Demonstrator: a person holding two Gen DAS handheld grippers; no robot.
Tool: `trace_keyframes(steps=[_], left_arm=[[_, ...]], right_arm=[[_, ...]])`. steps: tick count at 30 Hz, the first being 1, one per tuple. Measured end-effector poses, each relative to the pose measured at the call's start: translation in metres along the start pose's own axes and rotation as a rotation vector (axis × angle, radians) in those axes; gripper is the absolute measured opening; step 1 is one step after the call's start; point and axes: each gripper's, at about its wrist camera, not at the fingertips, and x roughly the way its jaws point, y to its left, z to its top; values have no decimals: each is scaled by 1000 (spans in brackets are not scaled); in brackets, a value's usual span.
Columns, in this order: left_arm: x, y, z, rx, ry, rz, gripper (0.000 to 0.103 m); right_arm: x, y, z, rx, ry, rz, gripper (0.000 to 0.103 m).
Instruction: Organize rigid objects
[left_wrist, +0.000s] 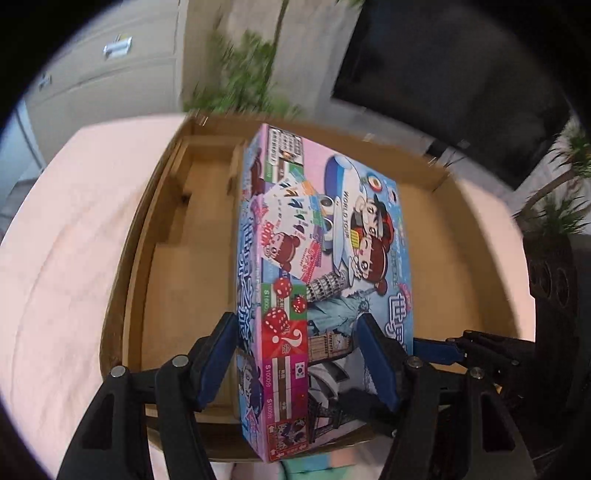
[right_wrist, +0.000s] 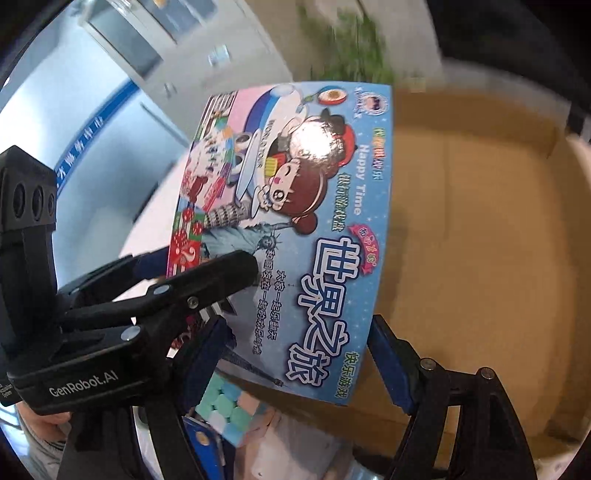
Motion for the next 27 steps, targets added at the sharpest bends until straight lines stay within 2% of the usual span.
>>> trace_keyframes(steps=[2,4,8,10,11,13,14,16,17,18,19,21,23,24,27], left_arm=[[2,3,-6,-1,20,22,64],[-5,5,-14,3,12,54,64],[-31,9,-32,8,-48,46,64],[-32,7,-42,36,-52,29,64],[-30,6,-45,49,-49,24,64],[-20,6,-48,54,-21,24,63],[-18,6,-48,57,-20,21,64],[-15,6,-44,68,-20,25,62],[-13,7,-41,63,-17,20,62],[-11,9,-40,57,-3,17,62],[-10,9,-41,59,-2,25,61],[-11,7,-43,90,7,55,61],[-11,6,-45,115,6,67,61],[-12,6,-46,123,8,73,61],[-14,13,-44,123,11,81,61]], right_arm=[[16,-5,5,6,71,39,75],[16,-7,5,-6,87,63,73],[-32,-27,-4,-13,6,63,72],[-66,-53,-6,1,-63,20,72],[-78,-65,-16,11,-89,-20,72],[-96,-108,-10,64,-113,-114,72],[-97,-127,-10,101,-101,-161,69],[-95,-158,-24,144,-62,-254,42],[-93,-161,-27,122,-54,-322,33],[-93,-159,-28,94,-54,-373,20],[-95,-155,-31,94,-48,-384,13],[-96,-158,-34,84,-32,-388,11],[-95,-149,-41,47,-25,-438,9],[-89,-145,-58,33,-20,-455,9],[-91,-137,-71,40,-15,-456,9]])
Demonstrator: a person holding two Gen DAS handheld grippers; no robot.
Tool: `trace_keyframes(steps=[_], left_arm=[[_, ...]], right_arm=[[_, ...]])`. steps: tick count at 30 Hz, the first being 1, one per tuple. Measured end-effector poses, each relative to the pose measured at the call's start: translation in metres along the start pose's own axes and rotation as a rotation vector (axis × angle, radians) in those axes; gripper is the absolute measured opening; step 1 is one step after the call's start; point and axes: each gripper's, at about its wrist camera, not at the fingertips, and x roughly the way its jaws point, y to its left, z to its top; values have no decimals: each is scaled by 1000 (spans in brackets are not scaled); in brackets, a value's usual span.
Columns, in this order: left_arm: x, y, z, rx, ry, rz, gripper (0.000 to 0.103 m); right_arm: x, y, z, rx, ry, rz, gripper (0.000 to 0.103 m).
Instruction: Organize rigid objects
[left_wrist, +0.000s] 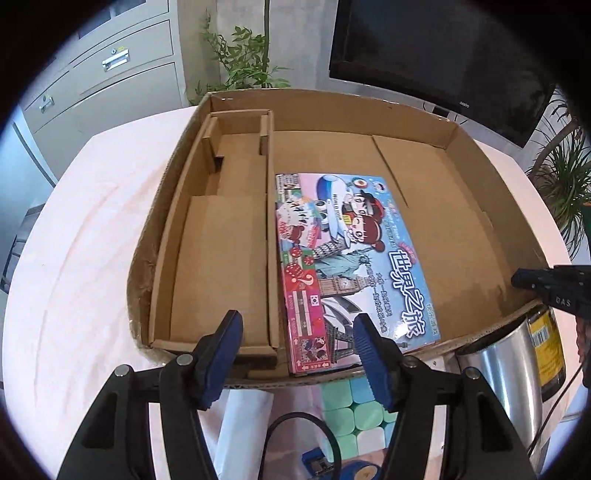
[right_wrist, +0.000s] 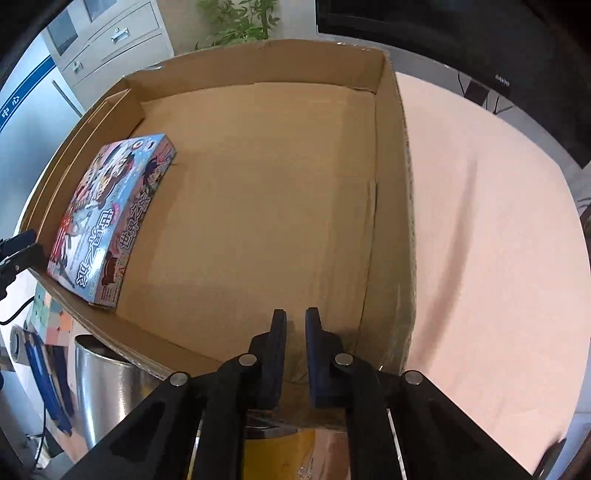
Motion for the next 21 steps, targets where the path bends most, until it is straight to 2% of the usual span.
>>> trace_keyframes(steps=[4,5,6,7,8,9,10,12,14,16,19,21], left_arm=[[-11,6,-1,16,-27,-22,61],[-21,6,-1,29,-63,-26,61],[-31,5,-2,43,-99,-21,61],[-49,5,-3,57,-154,-8,62],[-70,6,-4,67,-209,7,62],[-87,8,-5,66,-245,19,63],[-109,12,-6,53,-279,28,69],[-156,20,-10,24,-343,39,80],[-191,17,-16,36,-384,50,84],[-212,4,-28,67,-378,55,87],[-206,-25,-45,121,-310,-12,87],[-190,-40,-62,88,-270,-78,87]], right_arm=[[-3,0,1,30,-17,23,9],[-6,-4,0,53,-29,42,11],[-11,-4,-2,72,-47,42,18],[-24,-1,-7,73,-97,43,43],[-37,3,-6,71,-144,59,62],[-55,9,-12,61,-192,99,95],[-70,18,-19,42,-227,151,101],[-99,39,-37,-5,-271,254,100],[-123,56,-66,-25,-308,363,101],[-131,69,-97,-25,-299,464,99],[-119,87,-141,34,-235,507,92],[-101,89,-158,90,-183,489,84]])
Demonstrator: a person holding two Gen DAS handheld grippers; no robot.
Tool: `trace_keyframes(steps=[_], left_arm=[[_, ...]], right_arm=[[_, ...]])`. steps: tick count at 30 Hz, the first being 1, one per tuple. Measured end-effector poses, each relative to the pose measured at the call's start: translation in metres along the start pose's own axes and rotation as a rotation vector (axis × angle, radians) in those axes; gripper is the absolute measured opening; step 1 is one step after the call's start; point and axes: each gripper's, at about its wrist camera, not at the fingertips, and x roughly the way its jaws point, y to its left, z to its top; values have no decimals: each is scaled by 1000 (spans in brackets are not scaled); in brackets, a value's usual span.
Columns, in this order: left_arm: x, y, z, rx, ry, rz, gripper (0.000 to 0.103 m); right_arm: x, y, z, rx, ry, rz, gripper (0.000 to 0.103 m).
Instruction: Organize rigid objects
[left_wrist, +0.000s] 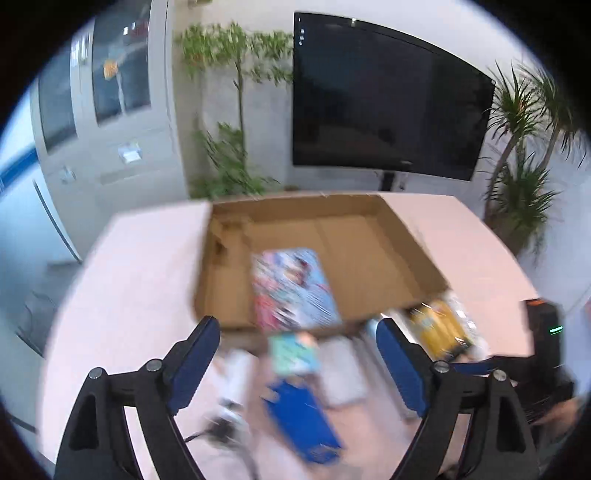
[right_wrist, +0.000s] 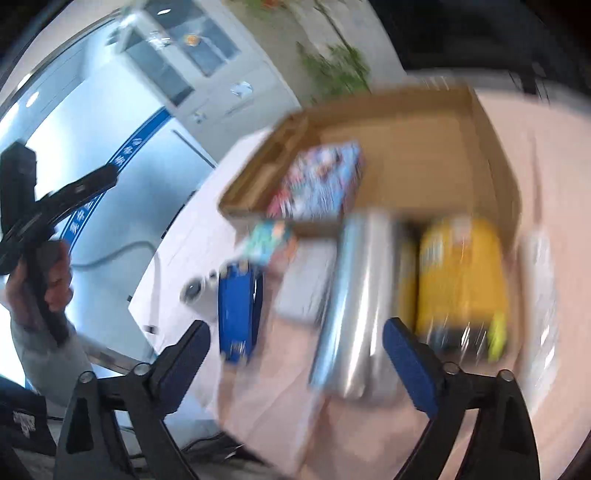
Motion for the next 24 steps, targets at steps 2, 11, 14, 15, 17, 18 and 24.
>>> trace_keyframes(steps=[2,11,14,15,17,18,24], left_arm=[[18,-10,-18,-48,47,-71,87],[105,-24,-95,-306,322,-386,85],[114,-35,-111,-319,385,-455,85],[120,-38,-116,-326,410,-469,85],[136,-43,-127,-337,462,-464,85],[144,-43,-132,-355,482,-486,87],[154,-41,-134,-380,481,-525,84]], right_arm=[[12,-3,-8,31,-13,-75,79],[22,7,-50,-4,47,-111,65],[7,13,-72,1,114,-61,66],[5,15,-79,2,139,-30,66],[-1,14,-85,22,158,56,66],[-2,9,-84,38,153,67,65],[37,-6,-72,102,211,110,85]])
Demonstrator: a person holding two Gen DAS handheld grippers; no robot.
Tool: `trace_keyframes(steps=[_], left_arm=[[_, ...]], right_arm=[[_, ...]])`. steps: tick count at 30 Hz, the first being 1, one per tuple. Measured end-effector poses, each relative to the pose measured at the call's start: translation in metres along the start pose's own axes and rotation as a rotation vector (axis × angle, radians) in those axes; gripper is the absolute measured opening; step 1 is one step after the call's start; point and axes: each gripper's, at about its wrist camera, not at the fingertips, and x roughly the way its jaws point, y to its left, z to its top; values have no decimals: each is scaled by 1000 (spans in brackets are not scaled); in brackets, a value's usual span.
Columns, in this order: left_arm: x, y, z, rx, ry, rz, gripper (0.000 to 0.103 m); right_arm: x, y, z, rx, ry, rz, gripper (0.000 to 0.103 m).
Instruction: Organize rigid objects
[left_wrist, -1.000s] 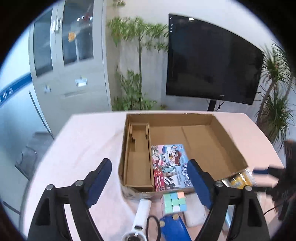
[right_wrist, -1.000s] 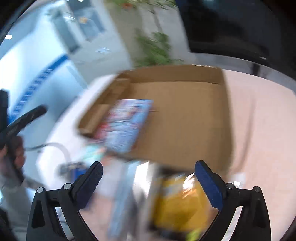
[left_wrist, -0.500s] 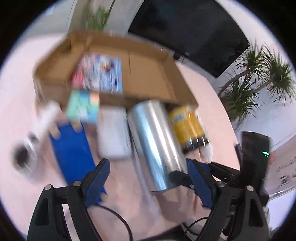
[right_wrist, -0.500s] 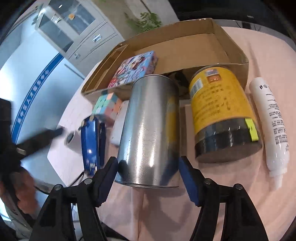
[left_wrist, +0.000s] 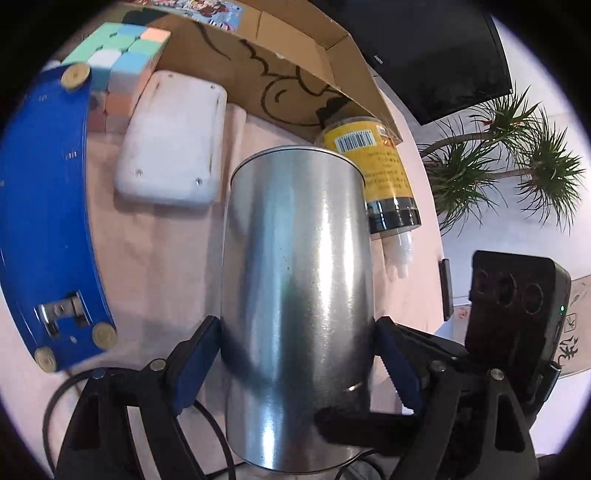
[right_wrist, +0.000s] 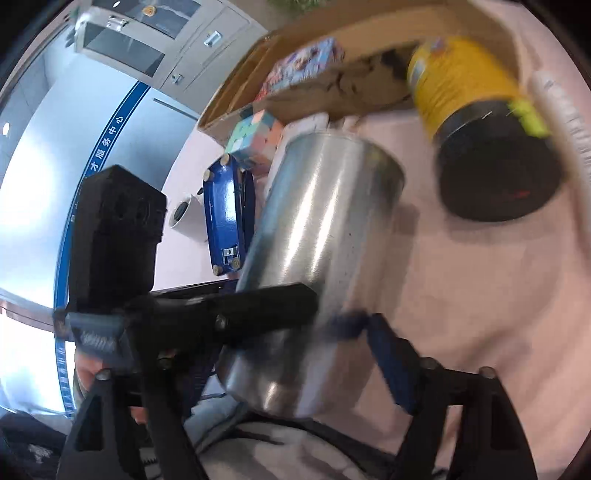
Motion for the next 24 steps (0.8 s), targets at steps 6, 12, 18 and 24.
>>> trace_keyframes(steps=[6,12,18,24], left_arm=[[-51,-42,17,90,-154,16,84],[-93,-100,108,221,-341,52,84],[-60,-76,199,134,-268,86,84],[7,-19,238,-24,-86,65,84]], right_arm=[[-24,37,13,-96,-105,10,85],[-85,78,88,-303,-278,7,85],[-58,55,197,-332,-145,-12,85],[-7,-10,244,-209,3,-2,85]])
